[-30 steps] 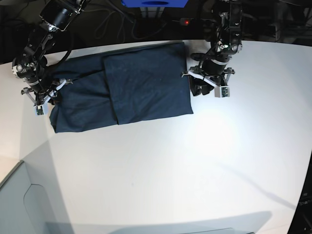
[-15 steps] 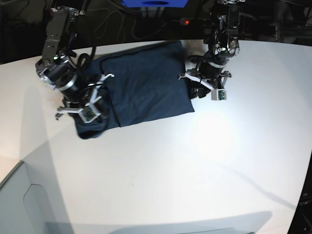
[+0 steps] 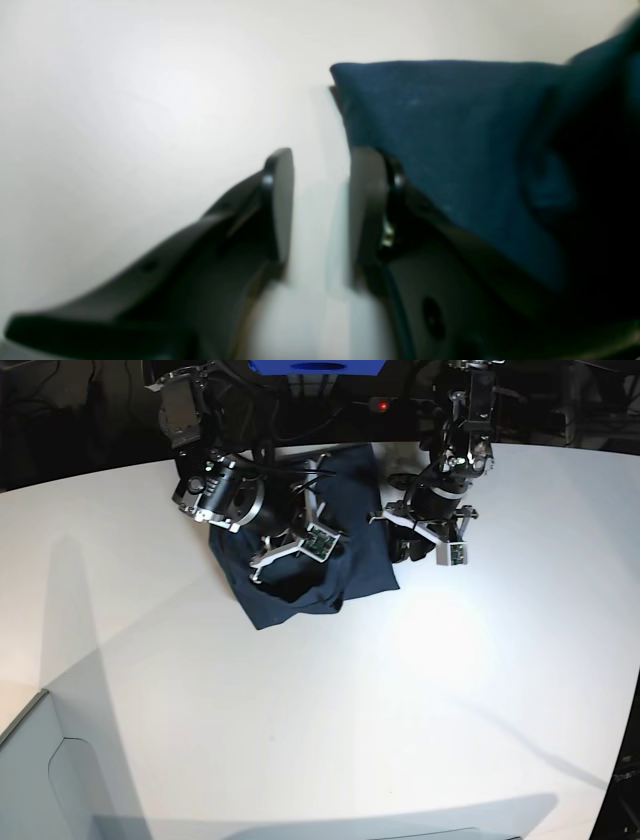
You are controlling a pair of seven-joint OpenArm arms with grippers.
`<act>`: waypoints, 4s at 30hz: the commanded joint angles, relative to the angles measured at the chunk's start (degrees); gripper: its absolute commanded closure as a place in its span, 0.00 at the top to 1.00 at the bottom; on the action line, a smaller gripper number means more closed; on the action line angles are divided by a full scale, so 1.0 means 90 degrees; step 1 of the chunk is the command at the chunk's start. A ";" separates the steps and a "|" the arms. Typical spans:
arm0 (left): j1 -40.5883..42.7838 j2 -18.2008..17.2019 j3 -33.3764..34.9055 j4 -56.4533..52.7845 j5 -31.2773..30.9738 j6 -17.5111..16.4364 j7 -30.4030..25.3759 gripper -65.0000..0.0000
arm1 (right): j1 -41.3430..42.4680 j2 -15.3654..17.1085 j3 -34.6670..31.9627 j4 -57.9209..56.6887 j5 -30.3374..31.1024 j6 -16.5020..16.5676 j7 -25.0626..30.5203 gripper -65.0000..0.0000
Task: Fold the T-shirt properly
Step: 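Fold the held shirt end over the stack with the right gripper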
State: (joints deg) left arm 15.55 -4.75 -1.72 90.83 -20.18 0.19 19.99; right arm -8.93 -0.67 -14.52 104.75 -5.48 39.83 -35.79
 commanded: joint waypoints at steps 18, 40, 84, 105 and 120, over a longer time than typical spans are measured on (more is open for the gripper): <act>0.0006 -0.0014 -0.0029 0.0160 -0.0009 0.0023 0.0021 0.29 | 0.0733 -0.0595 -0.0140 -0.1426 0.0154 0.0018 0.0778 0.00; 0.0602 -0.0004 -0.2159 0.1830 -0.0019 0.0004 0.0021 0.29 | 0.0089 0.0050 0.0349 0.0166 0.0164 0.0018 0.0807 0.51; 0.0690 0.0006 -0.2295 0.1840 -0.0019 -0.0006 0.0011 0.29 | -0.1005 0.0313 0.0290 0.0644 0.0154 0.0018 0.0856 0.00; 0.0699 0.0015 -0.2295 0.1859 -0.0019 -0.0006 0.0011 0.30 | -0.0859 0.0645 -0.0726 0.0234 0.0144 0.0018 0.0846 0.42; 0.0680 -0.0014 -0.2295 0.1859 -0.0019 0.0023 0.0011 0.30 | -0.0791 0.0870 -0.0765 0.0146 0.0154 0.0018 0.0856 0.65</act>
State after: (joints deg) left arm 21.91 -4.54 -22.22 106.26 -19.99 0.40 21.47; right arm -16.23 7.42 -21.30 104.92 -5.34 39.83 -29.78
